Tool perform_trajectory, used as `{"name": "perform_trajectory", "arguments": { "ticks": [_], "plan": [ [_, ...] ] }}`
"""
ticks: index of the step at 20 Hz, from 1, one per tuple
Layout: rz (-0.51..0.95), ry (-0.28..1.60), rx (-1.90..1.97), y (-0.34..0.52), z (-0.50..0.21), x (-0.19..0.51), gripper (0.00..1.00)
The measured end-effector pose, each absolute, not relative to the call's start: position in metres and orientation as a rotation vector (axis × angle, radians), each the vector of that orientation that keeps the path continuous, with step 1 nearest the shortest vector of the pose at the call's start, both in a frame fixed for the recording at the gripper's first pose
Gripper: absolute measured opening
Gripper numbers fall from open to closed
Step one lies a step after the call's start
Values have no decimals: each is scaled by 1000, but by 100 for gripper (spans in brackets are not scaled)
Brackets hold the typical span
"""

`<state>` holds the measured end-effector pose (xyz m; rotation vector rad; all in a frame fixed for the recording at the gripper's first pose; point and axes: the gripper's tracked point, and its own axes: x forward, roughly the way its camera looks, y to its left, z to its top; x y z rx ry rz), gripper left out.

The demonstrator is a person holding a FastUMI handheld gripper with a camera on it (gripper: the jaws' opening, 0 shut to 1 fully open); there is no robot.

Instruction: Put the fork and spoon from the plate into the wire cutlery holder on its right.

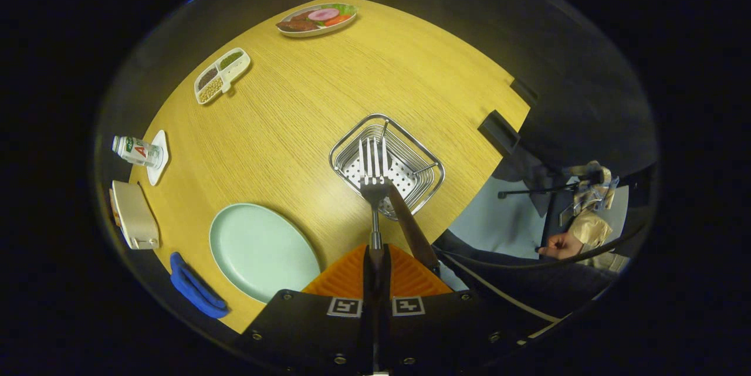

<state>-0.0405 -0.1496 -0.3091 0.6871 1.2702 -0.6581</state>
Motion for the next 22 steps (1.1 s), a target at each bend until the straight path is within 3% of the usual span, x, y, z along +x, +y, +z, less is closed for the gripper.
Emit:
{"name": "perform_trajectory", "arguments": {
  "ticks": [8, 11, 12, 13, 15, 22],
  "plan": [
    [-578, 1396, 893, -152, -302, -27, 5],
    [-552, 1390, 917, -153, -301, -20, 15],
    [-547, 1377, 922, -153, -300, -18, 28],
    [-543, 1367, 920, -153, -297, -18, 49],
    [-533, 1354, 900, -151, -294, -14, 56],
    [-498, 1235, 755, -147, -265, -6, 57]
  ]
}}
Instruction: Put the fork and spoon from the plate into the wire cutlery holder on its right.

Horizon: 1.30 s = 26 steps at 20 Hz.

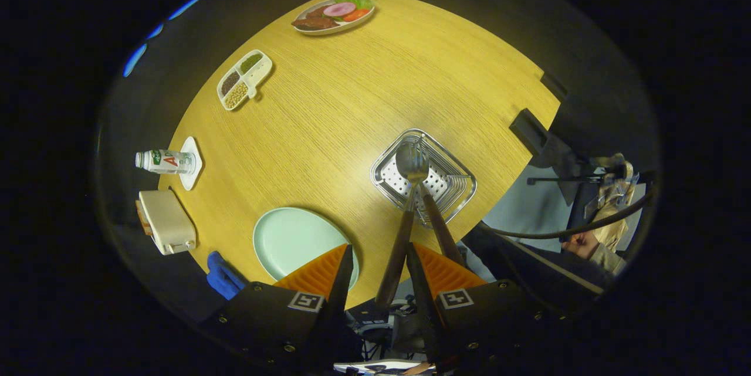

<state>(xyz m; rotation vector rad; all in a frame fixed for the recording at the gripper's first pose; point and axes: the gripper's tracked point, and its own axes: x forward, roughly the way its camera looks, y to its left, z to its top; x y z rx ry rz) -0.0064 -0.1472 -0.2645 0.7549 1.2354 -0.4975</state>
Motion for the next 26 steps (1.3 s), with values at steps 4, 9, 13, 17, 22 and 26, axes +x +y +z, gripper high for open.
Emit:
{"name": "perform_trajectory", "arguments": {
  "ticks": [4, 9, 13, 17, 22, 26],
  "plan": [
    [-474, 1134, 691, -141, -244, -3, 57],
    [-430, 856, 574, -144, -209, 18, 57],
    [-372, 587, 453, -150, -173, 32, 56],
    [-296, 330, 353, -148, -127, 38, 56],
    [-248, 128, 262, -154, -86, 31, 59],
    [-200, 41, 181, -146, -57, 28, 59]
  ]
}}
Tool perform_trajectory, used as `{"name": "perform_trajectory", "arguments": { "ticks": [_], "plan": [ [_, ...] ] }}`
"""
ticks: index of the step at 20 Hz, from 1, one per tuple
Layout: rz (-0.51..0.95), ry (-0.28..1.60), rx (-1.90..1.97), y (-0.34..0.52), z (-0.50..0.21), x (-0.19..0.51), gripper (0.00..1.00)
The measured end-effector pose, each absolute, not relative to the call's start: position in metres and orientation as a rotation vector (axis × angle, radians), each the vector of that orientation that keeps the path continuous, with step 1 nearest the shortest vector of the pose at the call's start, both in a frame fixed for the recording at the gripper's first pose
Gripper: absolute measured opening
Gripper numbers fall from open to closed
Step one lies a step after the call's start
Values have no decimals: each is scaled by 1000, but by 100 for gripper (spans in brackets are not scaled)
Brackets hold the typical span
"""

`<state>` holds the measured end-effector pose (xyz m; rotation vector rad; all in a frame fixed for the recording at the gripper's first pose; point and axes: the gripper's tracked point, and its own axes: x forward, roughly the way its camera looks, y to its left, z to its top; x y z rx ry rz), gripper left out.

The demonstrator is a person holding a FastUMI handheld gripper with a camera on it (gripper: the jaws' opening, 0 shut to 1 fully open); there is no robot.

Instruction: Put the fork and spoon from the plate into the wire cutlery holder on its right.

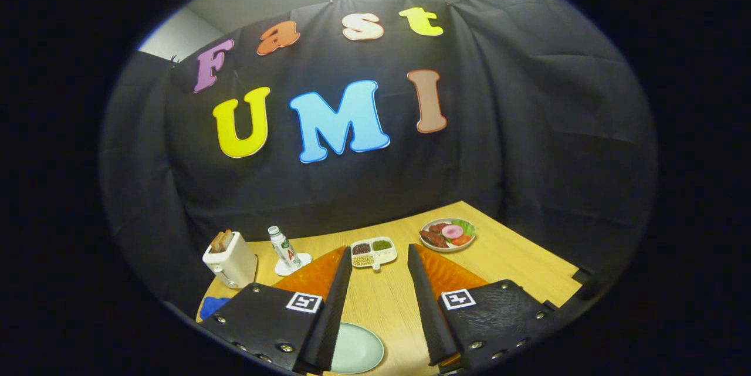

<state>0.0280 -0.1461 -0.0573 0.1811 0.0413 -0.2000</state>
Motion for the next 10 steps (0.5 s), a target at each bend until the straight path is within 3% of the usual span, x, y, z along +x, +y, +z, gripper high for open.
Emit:
{"name": "perform_trajectory", "arguments": {
  "ticks": [10],
  "plan": [
    [-84, -36, 48, -79, -9, 30, 59]
  ]
}}
